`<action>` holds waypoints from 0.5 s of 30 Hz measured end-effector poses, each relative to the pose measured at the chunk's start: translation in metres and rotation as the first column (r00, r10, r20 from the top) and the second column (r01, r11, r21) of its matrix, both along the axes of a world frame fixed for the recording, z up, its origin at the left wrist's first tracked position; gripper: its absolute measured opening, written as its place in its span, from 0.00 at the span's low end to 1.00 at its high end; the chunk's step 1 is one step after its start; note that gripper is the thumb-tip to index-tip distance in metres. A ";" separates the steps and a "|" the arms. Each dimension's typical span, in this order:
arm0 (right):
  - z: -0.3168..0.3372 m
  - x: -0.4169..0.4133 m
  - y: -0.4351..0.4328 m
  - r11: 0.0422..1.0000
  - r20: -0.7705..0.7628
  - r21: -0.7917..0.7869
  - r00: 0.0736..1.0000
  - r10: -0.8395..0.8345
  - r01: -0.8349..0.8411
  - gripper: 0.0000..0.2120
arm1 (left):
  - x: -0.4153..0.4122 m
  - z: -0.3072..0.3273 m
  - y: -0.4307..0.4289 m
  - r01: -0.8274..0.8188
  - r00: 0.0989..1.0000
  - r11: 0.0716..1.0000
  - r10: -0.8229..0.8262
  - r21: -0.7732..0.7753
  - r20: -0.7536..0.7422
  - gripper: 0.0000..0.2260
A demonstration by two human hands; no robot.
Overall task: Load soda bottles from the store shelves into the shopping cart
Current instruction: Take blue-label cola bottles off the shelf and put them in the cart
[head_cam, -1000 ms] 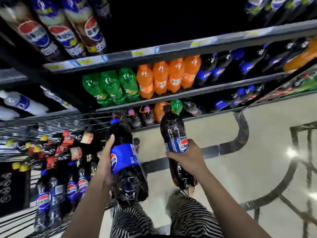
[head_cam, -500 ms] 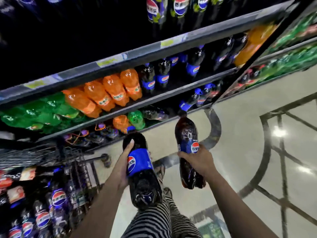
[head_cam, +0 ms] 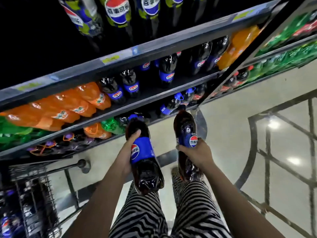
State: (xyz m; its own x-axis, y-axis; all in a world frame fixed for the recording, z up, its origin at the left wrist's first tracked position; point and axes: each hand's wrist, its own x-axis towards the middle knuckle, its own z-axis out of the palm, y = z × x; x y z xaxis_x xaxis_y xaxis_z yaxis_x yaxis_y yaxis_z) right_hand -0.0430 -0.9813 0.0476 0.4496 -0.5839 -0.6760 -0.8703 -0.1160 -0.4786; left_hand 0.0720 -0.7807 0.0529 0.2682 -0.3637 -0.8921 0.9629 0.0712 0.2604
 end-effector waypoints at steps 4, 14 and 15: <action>-0.020 0.013 -0.054 0.998 0.035 0.003 0.997 0.064 -0.064 0.30 | 0.003 -0.024 -0.053 -0.049 0.994 0.999 0.046 0.024 0.095 0.32; -0.154 0.072 -0.142 0.982 0.454 -0.175 0.879 0.144 -0.070 0.25 | 0.037 -0.151 -0.156 -0.242 0.683 0.970 0.166 0.006 0.712 0.27; -0.172 0.078 -0.145 0.981 0.496 -0.187 0.857 0.142 -0.055 0.25 | 0.040 -0.165 -0.162 -0.231 0.622 0.973 0.158 -0.012 0.767 0.25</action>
State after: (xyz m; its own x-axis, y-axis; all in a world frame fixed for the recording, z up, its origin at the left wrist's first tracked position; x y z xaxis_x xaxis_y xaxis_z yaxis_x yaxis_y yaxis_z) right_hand 0.0349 -1.1260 -0.1243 0.7639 -0.5985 -0.2412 -0.4937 -0.3015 -0.8157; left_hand 0.1122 -0.9424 -0.1118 0.9184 -0.1599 -0.3618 0.3872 0.1767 0.9049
